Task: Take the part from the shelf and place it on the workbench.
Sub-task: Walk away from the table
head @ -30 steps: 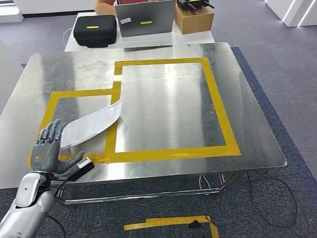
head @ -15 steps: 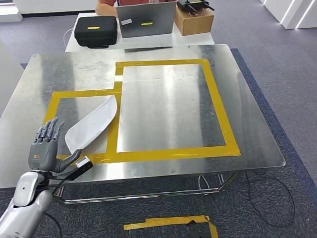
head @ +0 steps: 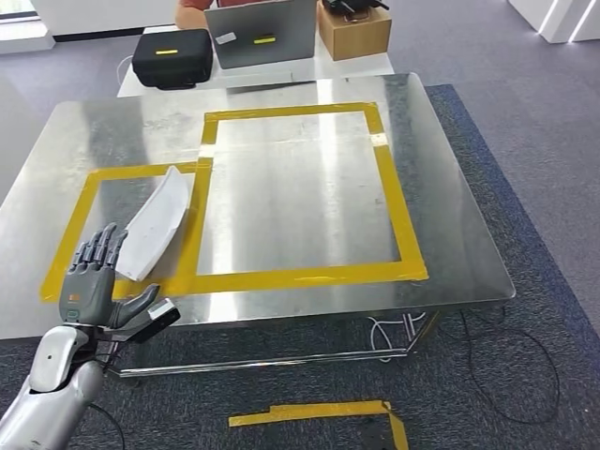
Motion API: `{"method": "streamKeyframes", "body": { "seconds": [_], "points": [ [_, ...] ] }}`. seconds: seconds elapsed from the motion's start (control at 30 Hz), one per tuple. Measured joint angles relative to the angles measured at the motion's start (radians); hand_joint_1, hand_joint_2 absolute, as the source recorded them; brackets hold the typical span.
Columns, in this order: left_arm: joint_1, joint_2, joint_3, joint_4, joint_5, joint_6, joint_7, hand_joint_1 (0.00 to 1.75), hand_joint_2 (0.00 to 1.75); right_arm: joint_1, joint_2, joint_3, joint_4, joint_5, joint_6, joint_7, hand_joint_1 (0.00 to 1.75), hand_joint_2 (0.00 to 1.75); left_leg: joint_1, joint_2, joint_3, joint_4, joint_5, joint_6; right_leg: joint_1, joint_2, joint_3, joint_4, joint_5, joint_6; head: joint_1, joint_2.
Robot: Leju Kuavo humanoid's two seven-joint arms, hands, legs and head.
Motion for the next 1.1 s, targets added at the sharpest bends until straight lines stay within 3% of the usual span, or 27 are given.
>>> {"method": "streamKeyframes", "body": {
  "seconds": [0.03,0.07,0.1,0.17,0.23,0.33,0.37,0.4,0.5,0.53,0.57,0.6,0.67,0.73,0.77,0.83,0.9,0.93,1.0,1.03,1.07,1.1],
  "points": [
    [0.001,0.000,0.000,0.000,0.000,-0.001,0.000,0.00,0.00,0.000,0.000,0.001,0.000,0.000,0.000,0.000,0.00,0.00,-0.002,0.000,-0.005,0.041,-0.021,0.003,0.004,-0.003,-0.010,0.000,0.007,-0.002,0.000,0.000],
    [0.002,0.000,-0.001,0.000,0.000,-0.001,0.000,0.00,0.00,0.001,0.000,0.001,0.000,0.000,0.000,0.001,0.00,0.00,-0.005,0.001,0.009,0.043,-0.022,0.009,0.009,-0.005,-0.020,0.000,0.015,-0.003,0.000,0.000],
    [0.002,0.000,-0.001,0.000,0.000,-0.002,0.000,0.00,0.00,0.000,-0.001,0.002,0.000,0.000,0.000,0.002,0.00,0.00,-0.010,0.001,0.043,0.004,-0.008,0.019,0.013,-0.007,-0.029,0.000,0.023,-0.003,0.000,0.000],
    [-0.001,0.000,-0.002,-0.002,0.001,-0.002,0.001,0.00,0.00,0.000,0.000,0.002,0.000,0.000,0.001,0.004,0.00,0.00,-0.024,0.005,0.144,-0.141,0.027,0.047,0.022,-0.009,-0.043,0.000,0.039,-0.003,0.001,0.000],
    [-0.005,-0.001,-0.002,-0.006,0.002,-0.002,0.002,0.00,0.00,-0.001,0.002,0.003,0.000,-0.001,0.002,0.006,0.00,0.00,-0.038,0.012,0.200,-0.235,0.045,0.066,0.023,-0.012,-0.051,-0.004,0.056,0.002,0.002,0.000],
    [-0.005,-0.001,-0.002,-0.009,0.004,-0.002,0.002,0.00,0.00,0.000,0.002,0.004,0.000,-0.001,0.006,0.009,0.00,0.00,-0.043,0.016,0.194,-0.257,0.074,0.070,0.018,-0.016,-0.054,-0.017,0.078,0.019,0.002,0.000],
    [-0.005,-0.002,-0.002,-0.009,0.005,-0.003,0.002,0.00,0.00,0.001,0.002,0.004,0.000,-0.001,0.007,0.010,0.00,0.00,-0.041,0.017,0.189,-0.265,0.089,0.072,0.018,-0.014,-0.061,-0.013,0.066,0.024,0.002,0.000],
    [-0.005,-0.004,-0.003,-0.009,0.006,-0.003,0.003,0.00,0.00,0.002,0.002,0.005,0.000,-0.001,0.008,0.011,0.00,0.00,-0.038,0.017,0.181,-0.273,0.105,0.075,0.018,-0.011,-0.071,0.007,0.036,0.029,0.003,0.000],
    [0.000,-0.008,-0.003,-0.009,0.008,-0.003,0.003,0.00,0.00,0.002,0.000,0.006,0.000,-0.001,0.009,0.013,0.00,0.00,-0.036,0.017,0.140,-0.278,0.142,0.079,0.017,-0.006,-0.112,0.173,-0.106,0.038,0.004,0.000],
    [0.003,-0.008,-0.003,-0.009,0.009,-0.003,0.003,0.00,0.00,0.003,-0.001,0.006,0.000,-0.001,0.010,0.015,0.00,0.00,-0.037,0.017,0.124,-0.276,0.153,0.078,0.017,-0.006,-0.116,0.225,-0.126,0.040,0.004,0.000],
    [0.007,-0.009,-0.003,-0.009,0.009,-0.003,0.003,0.00,0.00,0.003,-0.001,0.007,0.000,-0.001,0.011,0.017,0.00,0.00,-0.036,0.017,0.108,-0.275,0.163,0.077,0.017,-0.006,-0.107,0.252,-0.122,0.042,0.004,0.000],
    [0.011,-0.009,-0.003,-0.009,0.010,-0.003,0.003,0.00,0.00,0.003,-0.002,0.008,0.000,-0.001,0.011,0.020,0.00,0.00,-0.036,0.017,0.093,-0.272,0.173,0.075,0.016,-0.006,-0.080,0.241,-0.101,0.043,0.004,0.000],
    [0.019,-0.009,-0.003,-0.009,0.012,-0.003,0.003,0.00,0.00,0.002,-0.003,0.010,0.000,0.000,0.012,0.025,0.00,0.00,-0.035,0.016,0.066,-0.264,0.189,0.066,0.013,-0.005,0.022,0.125,-0.065,0.045,0.004,0.000],
    [0.024,-0.010,-0.003,-0.008,0.018,-0.002,0.003,0.00,0.00,0.001,-0.003,0.012,0.000,0.000,0.013,0.027,0.00,0.00,-0.037,0.016,0.050,-0.252,0.202,0.056,0.013,-0.002,0.117,-0.006,-0.077,0.040,0.004,0.000],
    [0.027,-0.010,-0.003,-0.008,0.020,-0.001,0.003,0.00,0.00,0.001,-0.003,0.013,0.000,0.000,0.013,0.028,0.00,0.00,-0.038,0.015,0.047,-0.249,0.208,0.052,0.014,-0.001,0.136,-0.038,-0.088,0.036,0.004,0.000],
    [0.031,-0.010,-0.003,-0.007,0.023,0.000,0.003,0.00,0.00,0.003,-0.003,0.014,0.000,0.000,0.013,0.028,0.00,0.00,-0.037,0.015,0.044,-0.246,0.217,0.042,0.015,-0.003,0.132,-0.047,-0.086,0.022,0.004,0.000],
    [0.038,-0.010,-0.003,-0.005,0.025,-0.001,0.003,0.00,0.00,0.004,-0.004,0.014,0.000,0.000,0.012,0.030,0.00,0.00,-0.034,0.014,0.034,-0.219,0.179,0.031,0.013,-0.008,0.121,-0.049,-0.070,0.003,0.003,0.000],
    [0.041,-0.010,-0.003,-0.003,0.029,-0.003,0.003,0.00,0.00,0.003,-0.004,0.014,0.000,0.000,0.012,0.030,0.00,0.00,-0.031,0.013,0.022,-0.180,0.134,0.025,0.011,-0.010,0.114,-0.050,-0.060,-0.005,0.001,0.000],
    [0.049,-0.011,-0.003,0.006,0.038,-0.006,0.003,0.00,0.00,0.004,-0.004,0.014,0.000,0.000,0.013,0.033,0.00,0.00,-0.027,0.013,-0.003,-0.063,0.034,0.014,0.012,-0.010,0.096,-0.049,-0.041,-0.010,-0.002,0.000],
    [0.056,-0.014,-0.003,0.016,0.044,-0.006,0.003,0.00,0.00,0.006,-0.004,0.014,0.000,0.000,0.013,0.035,0.00,0.00,-0.024,0.013,-0.008,-0.007,0.006,0.011,0.012,-0.010,0.082,-0.047,-0.030,-0.010,-0.003,0.000],
    [0.065,-0.017,-0.003,0.027,0.048,-0.005,0.001,0.00,0.00,0.008,-0.004,0.015,0.001,0.000,0.013,0.037,0.00,0.00,-0.023,0.013,-0.003,0.024,0.003,0.010,0.012,-0.010,0.069,-0.045,-0.021,-0.009,-0.002,0.000],
    [0.074,-0.020,-0.002,0.041,0.053,-0.004,-0.002,0.00,0.00,0.009,-0.005,0.015,0.001,0.000,0.013,0.038,0.00,0.00,-0.021,0.013,0.018,0.018,0.021,0.011,0.012,-0.010,0.056,-0.043,-0.013,-0.008,-0.002,0.000]
  ]
}}
